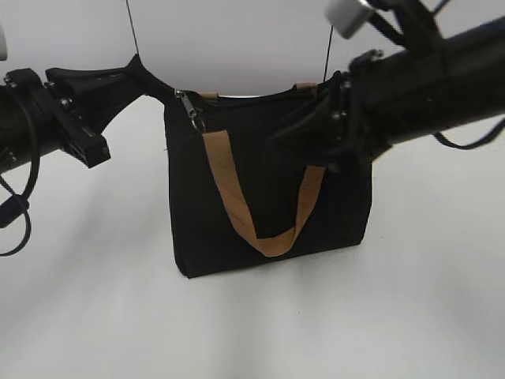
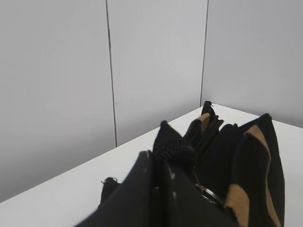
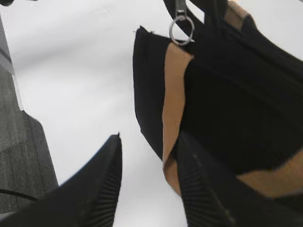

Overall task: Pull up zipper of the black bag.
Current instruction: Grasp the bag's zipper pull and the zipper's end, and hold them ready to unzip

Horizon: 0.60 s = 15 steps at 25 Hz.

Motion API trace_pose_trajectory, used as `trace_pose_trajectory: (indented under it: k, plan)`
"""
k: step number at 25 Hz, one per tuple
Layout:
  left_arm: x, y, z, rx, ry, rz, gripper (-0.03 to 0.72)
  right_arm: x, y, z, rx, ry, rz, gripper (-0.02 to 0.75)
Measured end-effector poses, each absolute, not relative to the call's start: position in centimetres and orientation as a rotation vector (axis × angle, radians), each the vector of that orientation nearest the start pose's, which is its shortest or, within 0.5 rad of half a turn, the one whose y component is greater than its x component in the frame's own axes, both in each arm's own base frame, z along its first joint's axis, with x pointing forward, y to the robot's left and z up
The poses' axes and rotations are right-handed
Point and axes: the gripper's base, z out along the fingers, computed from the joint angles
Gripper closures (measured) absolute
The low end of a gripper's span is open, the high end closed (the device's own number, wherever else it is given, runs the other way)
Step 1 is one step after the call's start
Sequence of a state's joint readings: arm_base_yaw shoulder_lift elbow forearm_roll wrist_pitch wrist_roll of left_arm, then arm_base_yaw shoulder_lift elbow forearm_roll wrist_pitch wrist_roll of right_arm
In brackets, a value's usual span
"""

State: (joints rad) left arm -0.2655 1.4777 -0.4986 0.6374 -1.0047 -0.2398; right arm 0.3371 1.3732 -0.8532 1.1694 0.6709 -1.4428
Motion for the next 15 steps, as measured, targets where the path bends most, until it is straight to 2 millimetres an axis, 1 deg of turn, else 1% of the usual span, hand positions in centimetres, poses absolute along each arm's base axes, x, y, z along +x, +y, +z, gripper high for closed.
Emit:
trace_pose_trajectory:
  k: [3,7,10,13,15]
  plan:
    - [24.4,-11.4,22.7,0.711,1.417,-0.513,0.685,26.2,16.6,27.0,-1.122,1.951,0.713,0.428]
    - [24.4,-11.4,22.7,0.71,1.417,-0.514,0.685,28.4,19.9,26.5,-1.187,1.922,0.743,0.428]
    - [24.4,-11.4,22.7,0.71,1.418,-0.514,0.685,29.6,21.9,26.1,-1.217,1.901,0.749,0.428]
    - [24.4,-11.4,22.7,0.71,1.418,-0.514,0.685,30.9,23.0,25.5,-1.206,1.901,0.715,0.428]
    - [24.4,-11.4,22.7,0.71,1.417,-0.514,0.685,31.6,23.2,25.1,-1.186,1.91,0.69,0.428]
